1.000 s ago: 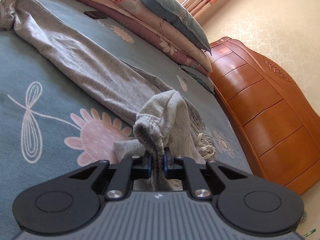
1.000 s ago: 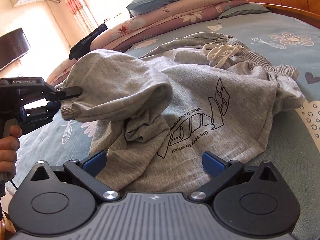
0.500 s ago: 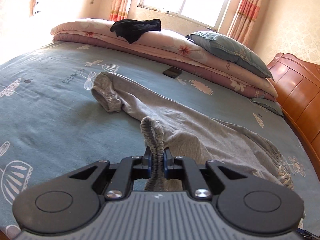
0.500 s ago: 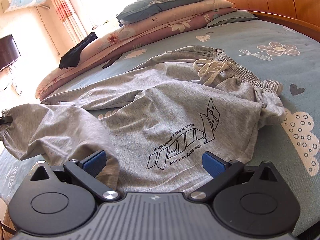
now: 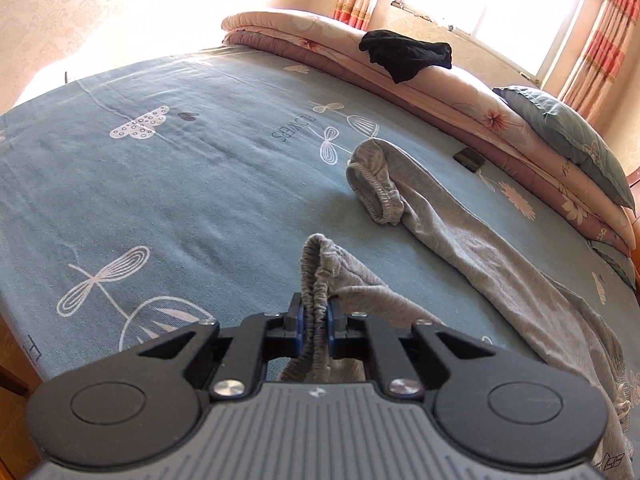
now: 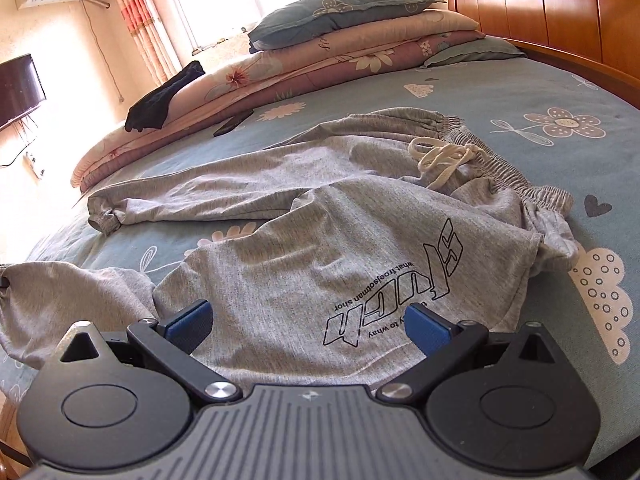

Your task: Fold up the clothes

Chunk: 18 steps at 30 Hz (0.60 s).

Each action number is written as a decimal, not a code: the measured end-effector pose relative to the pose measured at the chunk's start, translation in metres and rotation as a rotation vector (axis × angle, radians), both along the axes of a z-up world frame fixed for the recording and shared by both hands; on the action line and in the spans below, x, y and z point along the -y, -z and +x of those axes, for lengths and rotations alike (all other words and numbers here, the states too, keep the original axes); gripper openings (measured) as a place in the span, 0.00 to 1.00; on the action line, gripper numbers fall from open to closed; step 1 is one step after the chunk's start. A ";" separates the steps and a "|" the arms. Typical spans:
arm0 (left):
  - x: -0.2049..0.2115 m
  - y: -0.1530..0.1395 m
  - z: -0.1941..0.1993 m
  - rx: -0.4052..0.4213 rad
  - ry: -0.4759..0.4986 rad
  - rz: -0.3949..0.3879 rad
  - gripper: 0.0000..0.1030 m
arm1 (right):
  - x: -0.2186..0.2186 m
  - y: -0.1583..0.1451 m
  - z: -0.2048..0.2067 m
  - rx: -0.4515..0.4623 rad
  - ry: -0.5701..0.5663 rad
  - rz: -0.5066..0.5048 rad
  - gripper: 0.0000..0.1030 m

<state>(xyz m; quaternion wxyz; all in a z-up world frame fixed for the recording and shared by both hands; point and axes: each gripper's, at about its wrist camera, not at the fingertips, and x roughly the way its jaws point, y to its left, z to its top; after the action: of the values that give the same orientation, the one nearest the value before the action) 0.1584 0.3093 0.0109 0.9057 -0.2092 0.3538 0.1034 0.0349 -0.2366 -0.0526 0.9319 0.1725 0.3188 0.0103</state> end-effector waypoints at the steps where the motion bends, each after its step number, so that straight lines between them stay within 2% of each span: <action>1: -0.006 -0.001 -0.002 0.001 -0.005 -0.011 0.08 | 0.000 0.000 0.000 0.000 0.005 -0.001 1.00; 3: -0.016 -0.004 -0.007 -0.002 -0.015 -0.024 0.08 | -0.001 -0.001 0.001 -0.001 0.012 0.000 1.00; 6: -0.030 0.009 -0.010 -0.053 -0.016 -0.064 0.08 | -0.001 -0.001 0.002 -0.003 0.017 -0.001 1.00; 12: -0.042 0.073 -0.010 -0.251 -0.018 -0.099 0.11 | -0.002 0.000 0.006 -0.017 0.015 -0.011 1.00; 15: -0.044 0.090 -0.017 -0.270 -0.023 -0.154 0.22 | -0.003 0.000 0.007 -0.022 0.010 -0.011 1.00; 17: -0.044 0.090 -0.025 -0.243 -0.014 -0.170 0.38 | -0.004 -0.001 0.007 -0.019 0.006 -0.013 1.00; 18: -0.044 0.089 -0.029 -0.228 -0.009 -0.178 0.41 | -0.005 -0.002 0.007 -0.019 0.006 -0.015 1.00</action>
<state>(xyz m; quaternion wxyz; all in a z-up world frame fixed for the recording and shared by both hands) 0.1296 0.3533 -0.0785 0.8371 -0.2772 0.4612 0.0988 0.0418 -0.2320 -0.0509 0.9302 0.1664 0.3271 0.0035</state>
